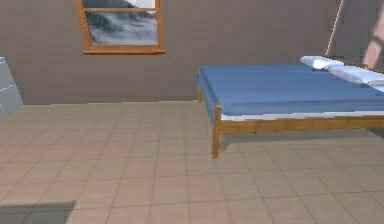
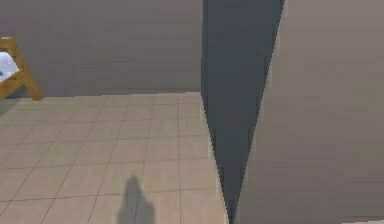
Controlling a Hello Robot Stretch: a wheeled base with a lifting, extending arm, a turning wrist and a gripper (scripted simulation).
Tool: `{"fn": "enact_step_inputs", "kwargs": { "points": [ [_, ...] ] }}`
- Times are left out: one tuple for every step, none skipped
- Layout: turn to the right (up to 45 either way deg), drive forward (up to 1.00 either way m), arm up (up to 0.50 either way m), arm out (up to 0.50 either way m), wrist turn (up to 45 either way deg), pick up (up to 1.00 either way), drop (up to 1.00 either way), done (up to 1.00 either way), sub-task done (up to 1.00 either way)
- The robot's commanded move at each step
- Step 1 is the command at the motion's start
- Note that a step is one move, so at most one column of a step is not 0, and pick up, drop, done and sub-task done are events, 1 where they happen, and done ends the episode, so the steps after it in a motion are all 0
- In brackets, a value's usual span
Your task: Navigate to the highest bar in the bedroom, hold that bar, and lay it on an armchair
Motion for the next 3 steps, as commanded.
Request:
{"fn": "enact_step_inputs", "kwargs": {
  "points": [
    [0.0,0.50,0.00,0.00,0.0,0.00,0.00,0.00,0.00],
    [-42.0,0.00,0.00,0.00,0.0,0.00,0.00,0.00,0.00],
    [0.0,0.25,0.00,0.00,0.0,0.00,0.00,0.00,0.00]
  ]
}}
